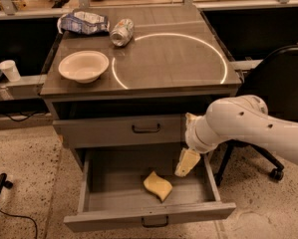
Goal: Pick sponge from middle drawer and place on counter
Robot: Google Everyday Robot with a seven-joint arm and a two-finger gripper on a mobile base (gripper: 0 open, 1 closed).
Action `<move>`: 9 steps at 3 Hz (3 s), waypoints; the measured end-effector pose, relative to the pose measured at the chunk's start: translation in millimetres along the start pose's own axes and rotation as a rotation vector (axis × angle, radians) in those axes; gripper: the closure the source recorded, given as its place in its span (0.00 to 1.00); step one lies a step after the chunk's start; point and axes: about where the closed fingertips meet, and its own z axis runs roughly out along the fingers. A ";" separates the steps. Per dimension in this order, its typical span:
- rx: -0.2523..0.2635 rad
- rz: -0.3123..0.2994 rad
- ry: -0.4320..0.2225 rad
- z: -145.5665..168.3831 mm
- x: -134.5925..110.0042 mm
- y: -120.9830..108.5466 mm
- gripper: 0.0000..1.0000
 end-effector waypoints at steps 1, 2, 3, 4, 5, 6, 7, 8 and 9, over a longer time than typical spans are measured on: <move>0.000 0.000 0.000 0.0 0.0 0.0 0.00; 0.000 0.000 0.000 -3.6 -1.5 -0.9 0.16; -0.007 0.007 -0.013 -4.1 -1.6 2.0 0.40; -0.016 0.009 -0.021 -4.0 -3.1 5.1 0.34; -0.016 0.009 -0.021 -4.1 -3.2 5.1 0.11; -0.016 0.009 -0.021 -4.1 -3.2 5.1 0.00; -0.016 0.009 -0.021 -4.0 -3.2 5.1 0.00; -0.066 0.030 -0.053 41.8 5.4 12.7 0.00; -0.084 0.017 -0.101 86.5 10.0 19.0 0.00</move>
Offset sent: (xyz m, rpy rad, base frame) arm -0.0102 -0.0041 -0.0226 0.0805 0.0340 -0.0146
